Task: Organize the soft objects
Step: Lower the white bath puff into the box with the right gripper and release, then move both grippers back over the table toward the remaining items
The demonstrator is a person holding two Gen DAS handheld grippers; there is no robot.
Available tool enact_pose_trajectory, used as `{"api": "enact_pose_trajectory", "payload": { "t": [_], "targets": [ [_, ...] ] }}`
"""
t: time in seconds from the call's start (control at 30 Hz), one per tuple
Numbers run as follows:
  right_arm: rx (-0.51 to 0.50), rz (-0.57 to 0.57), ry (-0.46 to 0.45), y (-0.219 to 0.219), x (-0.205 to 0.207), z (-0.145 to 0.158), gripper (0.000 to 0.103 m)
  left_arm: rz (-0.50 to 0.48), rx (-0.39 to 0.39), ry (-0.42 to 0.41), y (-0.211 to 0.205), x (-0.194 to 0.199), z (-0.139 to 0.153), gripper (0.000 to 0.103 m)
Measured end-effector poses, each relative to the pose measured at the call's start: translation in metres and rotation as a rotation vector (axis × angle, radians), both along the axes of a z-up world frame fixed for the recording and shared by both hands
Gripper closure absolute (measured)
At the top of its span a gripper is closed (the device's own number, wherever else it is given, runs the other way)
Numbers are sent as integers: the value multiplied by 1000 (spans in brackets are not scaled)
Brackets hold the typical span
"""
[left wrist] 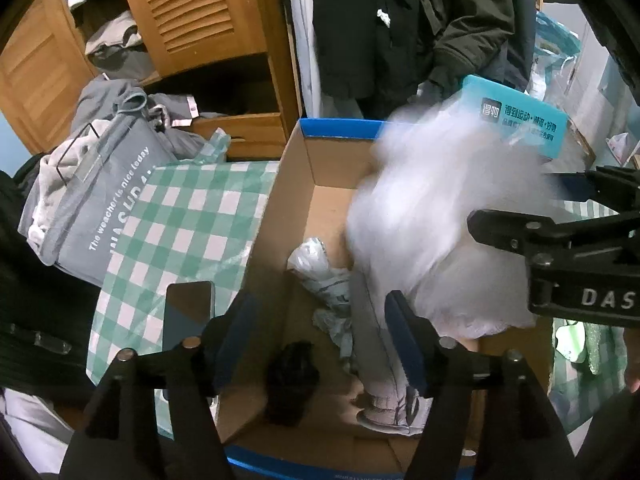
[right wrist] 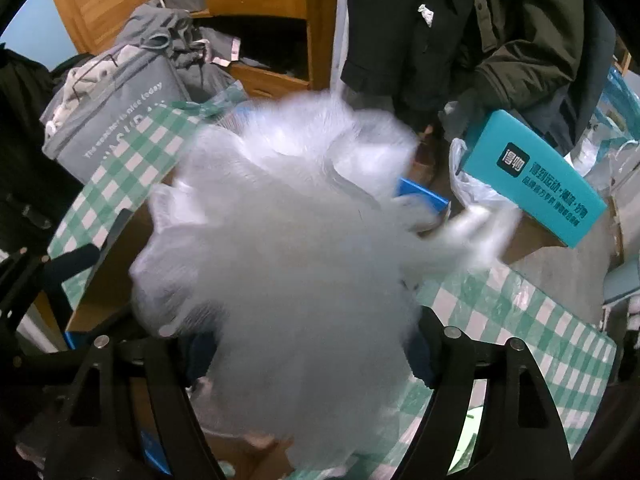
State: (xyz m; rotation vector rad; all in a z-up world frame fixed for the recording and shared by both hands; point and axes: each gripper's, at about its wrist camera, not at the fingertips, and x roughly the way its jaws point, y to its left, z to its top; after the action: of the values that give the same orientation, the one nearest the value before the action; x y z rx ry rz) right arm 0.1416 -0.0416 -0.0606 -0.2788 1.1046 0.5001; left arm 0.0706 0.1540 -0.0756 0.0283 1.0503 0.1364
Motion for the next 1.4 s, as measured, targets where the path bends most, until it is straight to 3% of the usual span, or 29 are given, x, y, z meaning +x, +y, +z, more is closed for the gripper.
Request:
{"api": "enact_pose_trajectory", "payload": {
  "t": [0.23,0.4,1.4],
  "targets": [
    [38,-15,-30,34,-26,22,25,-9,-10,-17,-5,-4,10,31],
    [42,-30,-42,73,-8,16,25,-31,-1,-28,-13,-6,16,30],
    [37,-177,-93,-37,-48,43,25,-195,16,-79,-83,-19,45,28]
  ]
}}
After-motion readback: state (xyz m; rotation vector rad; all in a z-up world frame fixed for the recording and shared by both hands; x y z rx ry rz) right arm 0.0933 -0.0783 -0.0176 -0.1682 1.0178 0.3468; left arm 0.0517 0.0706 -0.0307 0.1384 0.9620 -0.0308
